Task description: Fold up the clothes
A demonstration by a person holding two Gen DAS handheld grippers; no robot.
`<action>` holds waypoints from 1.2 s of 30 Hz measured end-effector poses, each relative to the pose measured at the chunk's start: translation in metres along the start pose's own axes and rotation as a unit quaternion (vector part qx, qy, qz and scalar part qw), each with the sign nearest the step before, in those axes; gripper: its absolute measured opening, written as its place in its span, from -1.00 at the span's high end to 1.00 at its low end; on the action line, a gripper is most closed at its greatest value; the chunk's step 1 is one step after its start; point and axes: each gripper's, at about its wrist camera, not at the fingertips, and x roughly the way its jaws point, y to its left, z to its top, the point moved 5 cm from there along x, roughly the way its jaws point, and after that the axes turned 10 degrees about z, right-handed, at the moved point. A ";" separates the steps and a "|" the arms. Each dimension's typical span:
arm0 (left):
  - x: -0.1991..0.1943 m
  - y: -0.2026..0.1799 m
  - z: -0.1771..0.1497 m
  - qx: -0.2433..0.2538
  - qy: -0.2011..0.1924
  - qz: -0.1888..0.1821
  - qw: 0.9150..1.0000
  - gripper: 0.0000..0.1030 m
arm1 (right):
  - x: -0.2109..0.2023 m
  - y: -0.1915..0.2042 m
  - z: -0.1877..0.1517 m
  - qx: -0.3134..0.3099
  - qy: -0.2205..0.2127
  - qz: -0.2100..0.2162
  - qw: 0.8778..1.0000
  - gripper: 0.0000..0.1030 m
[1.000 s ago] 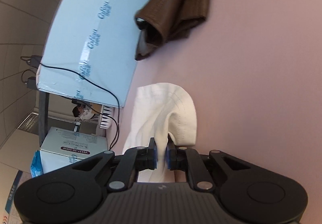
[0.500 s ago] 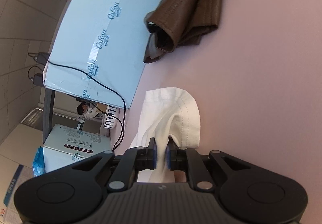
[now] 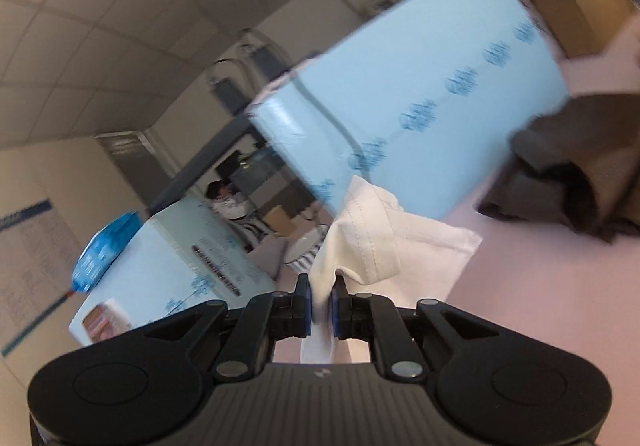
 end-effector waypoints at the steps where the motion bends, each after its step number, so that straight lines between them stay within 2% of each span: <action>1: -0.012 0.006 0.004 -0.004 -0.023 0.009 1.000 -0.98 | 0.010 0.025 -0.008 -0.047 0.010 0.035 0.998 0.80; 4: -0.046 0.029 0.013 -0.029 -0.074 0.028 0.996 -0.98 | 0.037 0.088 -0.043 -0.156 0.065 0.131 0.977 0.79; 6: -0.065 0.047 0.016 -0.048 -0.096 0.039 0.993 -0.98 | 0.056 0.117 -0.082 -0.205 0.142 0.173 0.953 0.78; 8: -0.080 0.066 0.019 -0.066 -0.111 0.051 0.990 -0.98 | 0.074 0.133 -0.126 -0.234 0.225 0.190 0.927 0.78; 10: -0.089 0.082 0.019 -0.084 -0.114 0.055 0.988 -0.98 | 0.088 0.140 -0.166 -0.244 0.294 0.184 0.906 0.71; 11: -0.091 0.088 0.018 -0.093 -0.109 0.051 0.988 -0.98 | 0.094 0.139 -0.181 -0.247 0.322 0.171 0.898 0.60; 12: -0.092 0.095 0.016 -0.102 -0.104 0.048 0.988 -0.98 | 0.097 0.138 -0.189 -0.251 0.330 0.165 0.895 0.53; 13: -0.091 0.097 0.014 -0.106 -0.098 0.043 0.989 -0.98 | 0.096 0.140 -0.190 -0.252 0.329 0.170 0.894 0.45; 14: -0.090 0.099 0.012 -0.109 -0.093 0.037 0.989 -0.98 | 0.093 0.142 -0.187 -0.252 0.327 0.178 0.893 0.25; 15: -0.089 0.101 0.011 -0.112 -0.087 0.032 0.989 -0.98 | 0.090 0.144 -0.183 -0.247 0.325 0.185 0.894 -0.10; 17: -0.089 0.103 0.007 -0.110 -0.084 0.034 0.990 -0.98 | 0.078 0.142 -0.166 -0.211 0.320 0.193 0.903 -0.59; 21: -0.083 0.101 0.004 -0.096 -0.065 0.030 0.993 -0.98 | 0.045 0.128 -0.122 -0.138 0.292 0.195 0.926 -0.62; 23: -0.077 0.092 0.002 -0.076 -0.049 0.025 0.996 -0.99 | 0.034 0.109 -0.103 -0.127 0.267 0.154 0.943 -0.62; 25: -0.072 0.076 -0.001 -0.045 -0.041 0.016 0.998 -0.98 | 0.027 0.089 -0.093 -0.136 0.255 0.100 0.952 -0.61; 28: -0.063 0.042 -0.002 0.007 -0.032 -0.007 0.999 -0.98 | 0.026 0.068 -0.097 -0.122 0.270 0.077 0.952 -0.52; 32: -0.045 -0.008 0.011 0.043 -0.013 -0.063 0.997 -0.99 | 0.039 0.055 -0.127 -0.134 0.307 0.050 0.941 -0.53; 34: -0.018 -0.030 0.013 0.059 0.024 -0.073 0.995 -0.99 | 0.039 0.058 -0.136 -0.160 0.305 0.045 0.938 -0.58; 35: -0.006 -0.035 0.014 0.063 0.038 -0.068 0.995 -0.99 | 0.037 0.061 -0.137 -0.169 0.304 0.045 0.936 -0.59; 36: 0.012 -0.036 0.014 0.066 0.049 -0.048 0.995 -0.99 | 0.034 0.062 -0.137 -0.171 0.304 0.046 0.936 -0.59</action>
